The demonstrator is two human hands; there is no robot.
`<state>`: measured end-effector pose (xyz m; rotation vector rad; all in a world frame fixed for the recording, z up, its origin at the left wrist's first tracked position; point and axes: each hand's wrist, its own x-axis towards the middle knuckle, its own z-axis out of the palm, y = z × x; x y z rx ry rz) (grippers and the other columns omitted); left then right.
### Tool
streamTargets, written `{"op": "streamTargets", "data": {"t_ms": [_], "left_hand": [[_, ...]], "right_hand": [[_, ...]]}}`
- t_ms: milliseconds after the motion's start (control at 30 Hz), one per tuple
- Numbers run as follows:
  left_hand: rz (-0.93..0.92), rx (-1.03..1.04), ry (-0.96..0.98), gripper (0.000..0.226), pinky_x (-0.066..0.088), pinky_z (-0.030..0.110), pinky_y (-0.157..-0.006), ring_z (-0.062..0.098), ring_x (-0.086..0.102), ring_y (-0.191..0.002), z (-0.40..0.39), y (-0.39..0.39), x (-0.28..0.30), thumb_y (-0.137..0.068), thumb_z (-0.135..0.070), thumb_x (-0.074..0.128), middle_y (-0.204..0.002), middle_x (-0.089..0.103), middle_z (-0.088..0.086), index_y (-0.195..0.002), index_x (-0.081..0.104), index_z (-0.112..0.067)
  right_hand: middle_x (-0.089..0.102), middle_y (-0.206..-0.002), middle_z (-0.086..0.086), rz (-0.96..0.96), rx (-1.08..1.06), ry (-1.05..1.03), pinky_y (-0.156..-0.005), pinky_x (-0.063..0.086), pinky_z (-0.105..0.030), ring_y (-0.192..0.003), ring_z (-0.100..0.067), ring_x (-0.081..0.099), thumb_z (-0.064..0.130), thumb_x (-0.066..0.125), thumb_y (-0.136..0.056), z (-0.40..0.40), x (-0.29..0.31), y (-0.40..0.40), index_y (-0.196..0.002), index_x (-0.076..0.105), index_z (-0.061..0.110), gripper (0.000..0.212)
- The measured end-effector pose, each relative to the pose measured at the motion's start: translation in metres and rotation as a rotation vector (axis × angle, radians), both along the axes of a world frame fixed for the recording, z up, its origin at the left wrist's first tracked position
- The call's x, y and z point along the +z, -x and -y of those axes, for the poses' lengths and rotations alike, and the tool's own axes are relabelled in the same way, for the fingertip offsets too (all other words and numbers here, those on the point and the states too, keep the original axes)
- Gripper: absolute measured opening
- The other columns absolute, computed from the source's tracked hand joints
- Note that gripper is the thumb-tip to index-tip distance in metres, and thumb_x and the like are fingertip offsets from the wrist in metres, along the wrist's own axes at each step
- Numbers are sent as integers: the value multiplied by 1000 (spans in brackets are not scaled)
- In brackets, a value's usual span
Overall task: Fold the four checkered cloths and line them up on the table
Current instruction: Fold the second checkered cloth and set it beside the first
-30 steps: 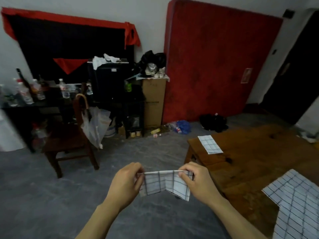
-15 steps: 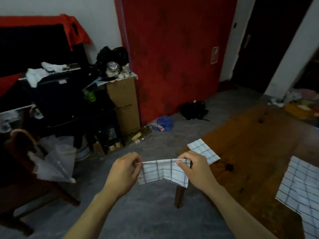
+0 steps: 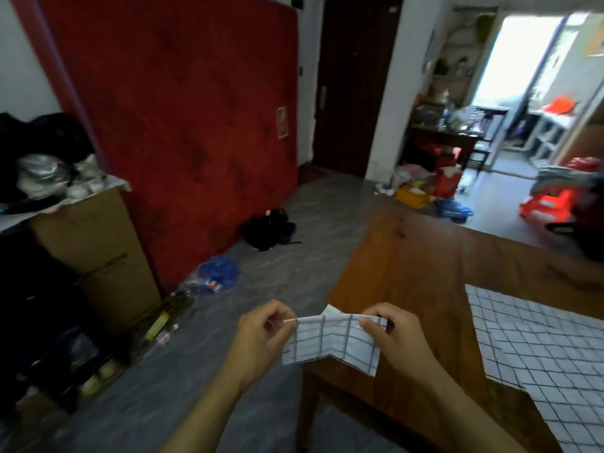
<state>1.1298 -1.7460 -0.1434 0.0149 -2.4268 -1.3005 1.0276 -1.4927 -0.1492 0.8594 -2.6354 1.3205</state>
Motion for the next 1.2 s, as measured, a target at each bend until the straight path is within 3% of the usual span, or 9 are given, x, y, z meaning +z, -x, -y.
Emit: {"op": "streamTargets", "data": {"t_ms": [300, 433, 567, 733, 900, 967, 1067, 1200], "left_hand": [[132, -252, -227, 19, 46, 17, -57, 4, 62, -63, 44, 95, -24, -84, 2, 73, -70, 68, -9, -77, 67, -15], [215, -347, -228, 16, 51, 26, -59, 9, 64, -67, 32, 132, -36, -91, -4, 67, -74, 68, -1, -81, 65, -17], [235, -402, -226, 9, 59, 48, -69, 26, 68, -77, 16, 175, -43, -92, -7, 65, -80, 69, 7, -85, 64, -13], [306, -395, -229, 10, 59, 40, -68, 17, 70, -75, -9, 221, -50, -93, -5, 63, -81, 71, 7, -85, 63, -11], [341, -309, -143, 12, 58, 50, -67, 26, 68, -72, -12, 286, -55, -92, -10, 67, -76, 69, 6, -81, 63, -14], [359, -262, -131, 11, 57, 44, -66, 25, 67, -72, -15, 312, -55, -92, -9, 66, -77, 69, 7, -82, 62, -13], [388, -226, -145, 12, 52, 23, -56, 11, 65, -68, -22, 347, -59, -93, -7, 65, -77, 69, 5, -82, 62, -13], [446, -275, -139, 19, 46, 24, -59, 1, 59, -62, -25, 380, -74, -92, -6, 64, -72, 64, 0, -77, 59, -16]], "right_hand": [[66, -88, 11, -5, -271, 13, -68, 56, -27, -85, -10, 64, 20, 66, -91, 31, 19, 19, -87, 67, 29, 10], [65, -87, 10, 35, -384, 8, -66, 54, -23, -84, -10, 63, 18, 66, -92, 19, 13, 25, -86, 65, 28, 12], [66, -89, 8, 112, -479, 90, -70, 56, -28, -85, -10, 63, 18, 65, -93, 3, 0, 41, -88, 66, 24, 8], [66, -91, 5, 217, -591, 191, -71, 59, -35, -87, -11, 64, 21, 65, -93, -14, -29, 82, -89, 64, 23, 4], [65, -103, 5, 387, -665, 314, -74, 62, -35, -93, -9, 66, 20, 67, -90, -17, -50, 152, -102, 62, 27, 14], [64, -105, 4, 479, -677, 350, -74, 62, -33, -94, -11, 66, 16, 68, -89, -15, -59, 176, -108, 61, 27, 23], [64, -105, 4, 547, -703, 339, -71, 60, -28, -94, -11, 66, 12, 67, -89, -14, -75, 205, -107, 62, 24, 22], [67, -99, 2, 571, -770, 368, -73, 61, -32, -92, -13, 67, 9, 64, -90, -14, -87, 232, -95, 63, 20, 12]]}}
